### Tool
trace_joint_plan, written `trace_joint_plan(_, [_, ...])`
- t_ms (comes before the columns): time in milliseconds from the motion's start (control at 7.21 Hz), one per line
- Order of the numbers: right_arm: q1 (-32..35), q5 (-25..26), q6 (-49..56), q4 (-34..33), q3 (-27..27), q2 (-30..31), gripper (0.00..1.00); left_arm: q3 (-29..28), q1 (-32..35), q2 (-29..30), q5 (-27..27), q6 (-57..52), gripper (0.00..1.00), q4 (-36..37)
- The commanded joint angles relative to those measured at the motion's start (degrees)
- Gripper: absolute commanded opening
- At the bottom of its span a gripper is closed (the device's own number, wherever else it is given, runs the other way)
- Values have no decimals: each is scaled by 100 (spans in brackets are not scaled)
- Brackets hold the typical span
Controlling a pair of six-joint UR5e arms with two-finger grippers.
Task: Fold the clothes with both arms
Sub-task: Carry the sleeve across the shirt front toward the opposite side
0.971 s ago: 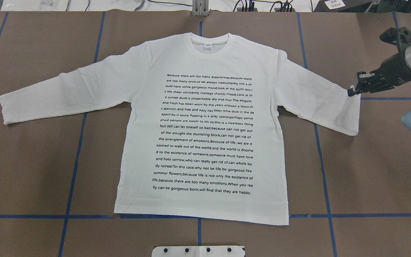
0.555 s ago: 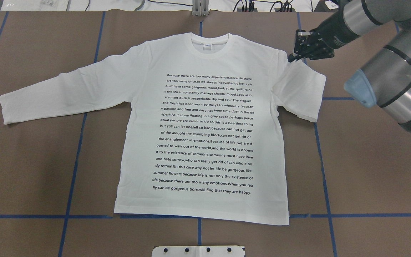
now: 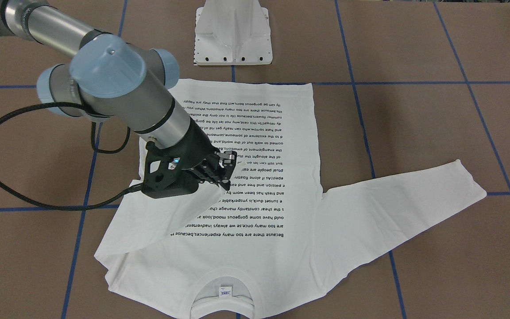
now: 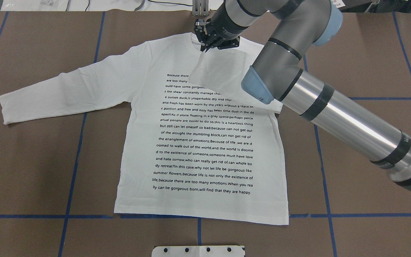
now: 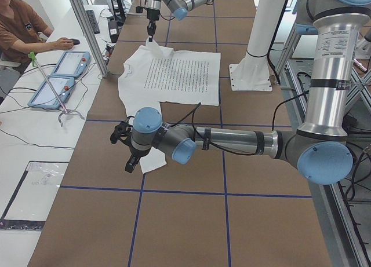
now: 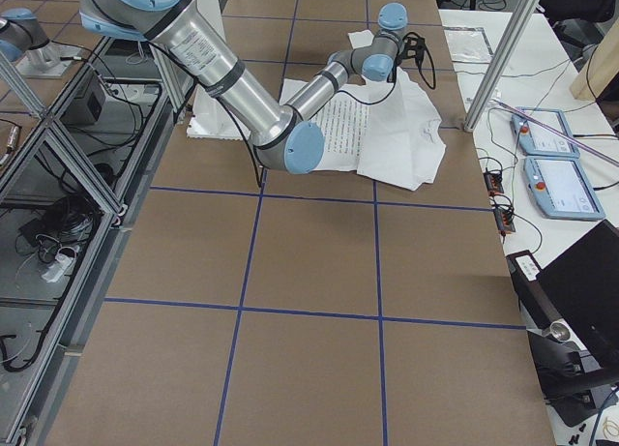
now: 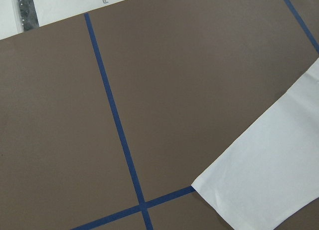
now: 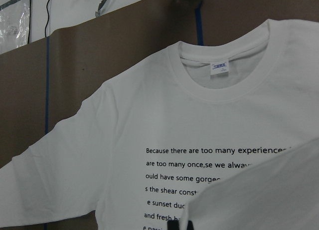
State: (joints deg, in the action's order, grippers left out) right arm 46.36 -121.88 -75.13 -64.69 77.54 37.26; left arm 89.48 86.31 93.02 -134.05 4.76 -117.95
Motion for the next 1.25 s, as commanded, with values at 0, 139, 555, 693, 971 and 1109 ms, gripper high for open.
trace_joint_plan(0, [-425,322,-1,-79,-317,-402,0,17,0,-3,1,7,100,0])
trace_joint_plan(139, [-609,593,25,-96,-380,-464,0,25,0,-12,1,7,100,0])
trace_joint_plan(555, [-856,771,-1,-96,-468,-596,0,25,0,-3,1,-2,100,0])
trace_joint_plan(693, [-970,780,-10,-88,-459,-606,0,25,0,-3,1,7,100,0])
trace_joint_plan(971, [-1146,780,-19,-70,-433,-597,0,17,0,14,10,16,100,9])
trace_joint_plan(1109, [-1286,928,-19,-70,-450,-579,0,17,0,14,10,16,100,9])
